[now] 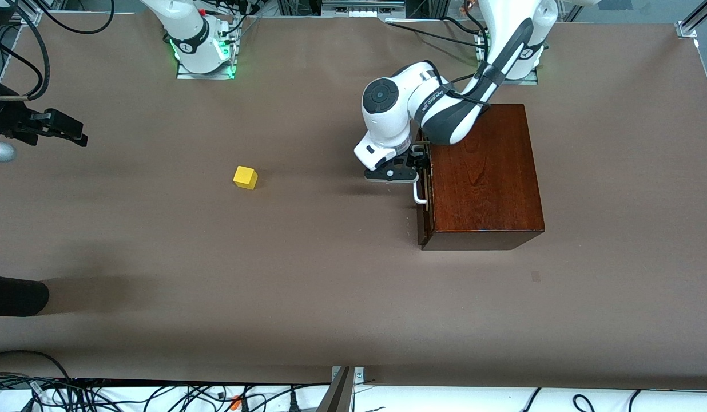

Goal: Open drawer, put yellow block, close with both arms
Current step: 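Pull the drawer open by its handle with the left gripper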

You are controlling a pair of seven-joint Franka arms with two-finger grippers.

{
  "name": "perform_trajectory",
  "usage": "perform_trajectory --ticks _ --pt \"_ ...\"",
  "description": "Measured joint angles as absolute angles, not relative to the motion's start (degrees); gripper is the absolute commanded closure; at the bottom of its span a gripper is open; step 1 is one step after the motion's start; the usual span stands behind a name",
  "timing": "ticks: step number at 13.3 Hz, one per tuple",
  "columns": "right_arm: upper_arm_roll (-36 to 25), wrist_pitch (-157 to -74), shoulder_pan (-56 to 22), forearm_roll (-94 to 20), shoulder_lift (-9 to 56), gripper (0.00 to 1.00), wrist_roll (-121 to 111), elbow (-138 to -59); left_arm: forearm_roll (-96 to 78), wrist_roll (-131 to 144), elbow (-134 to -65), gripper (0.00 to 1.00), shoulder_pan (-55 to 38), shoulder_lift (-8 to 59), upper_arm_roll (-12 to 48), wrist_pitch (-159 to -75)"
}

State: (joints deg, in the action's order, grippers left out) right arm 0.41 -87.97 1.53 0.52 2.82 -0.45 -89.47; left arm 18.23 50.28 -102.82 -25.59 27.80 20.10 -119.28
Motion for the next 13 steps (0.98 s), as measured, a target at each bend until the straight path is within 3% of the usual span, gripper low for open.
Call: perform_trajectory --ticks 13 --pt "0.4 -87.9 1.6 0.7 2.5 0.0 -0.5 -89.5 18.1 55.4 -94.4 0.0 -29.6 32.9 20.0 -119.5"
